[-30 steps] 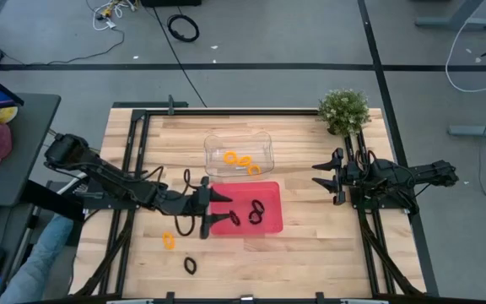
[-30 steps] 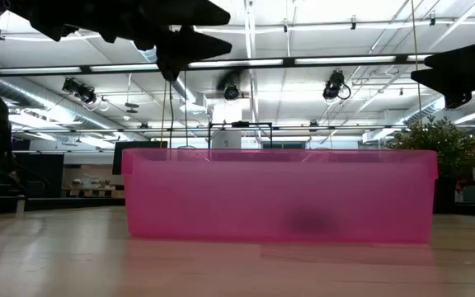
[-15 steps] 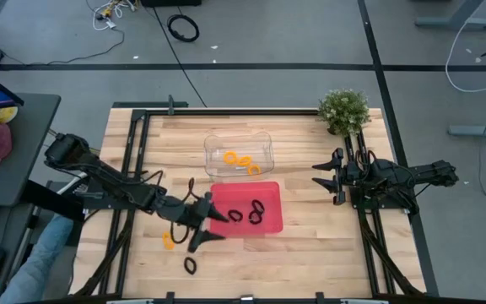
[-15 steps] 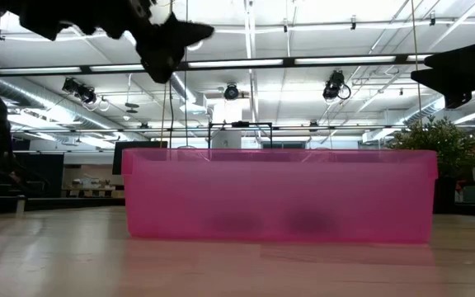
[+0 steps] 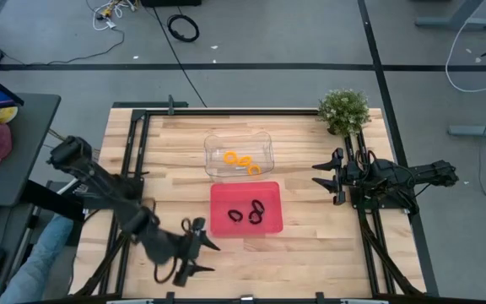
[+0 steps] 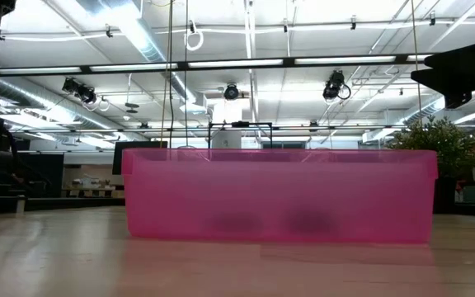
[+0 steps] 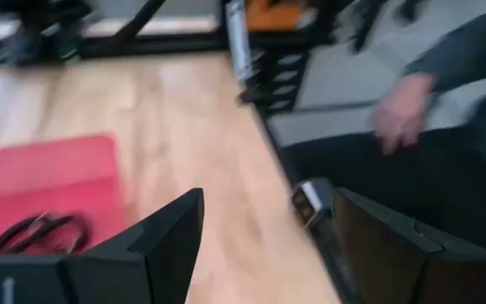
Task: Sort spring keychains
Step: Put the black spring keychain into the transparent bin
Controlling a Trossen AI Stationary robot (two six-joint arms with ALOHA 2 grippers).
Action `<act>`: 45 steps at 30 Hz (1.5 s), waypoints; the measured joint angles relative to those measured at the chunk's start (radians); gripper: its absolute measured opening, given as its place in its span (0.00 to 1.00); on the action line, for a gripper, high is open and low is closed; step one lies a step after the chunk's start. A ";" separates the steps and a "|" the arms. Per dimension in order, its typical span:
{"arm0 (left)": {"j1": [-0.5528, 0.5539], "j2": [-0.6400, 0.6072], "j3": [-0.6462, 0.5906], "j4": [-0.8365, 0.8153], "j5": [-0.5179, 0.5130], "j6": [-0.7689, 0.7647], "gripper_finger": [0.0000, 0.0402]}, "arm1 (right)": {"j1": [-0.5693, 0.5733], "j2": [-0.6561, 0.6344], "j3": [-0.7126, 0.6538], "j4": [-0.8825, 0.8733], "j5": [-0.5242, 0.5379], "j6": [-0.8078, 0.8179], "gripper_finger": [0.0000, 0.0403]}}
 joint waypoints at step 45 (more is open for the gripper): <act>-0.077 0.507 0.331 -0.927 0.242 -0.954 0.52 | 0.000 0.000 0.000 0.000 0.000 0.000 0.49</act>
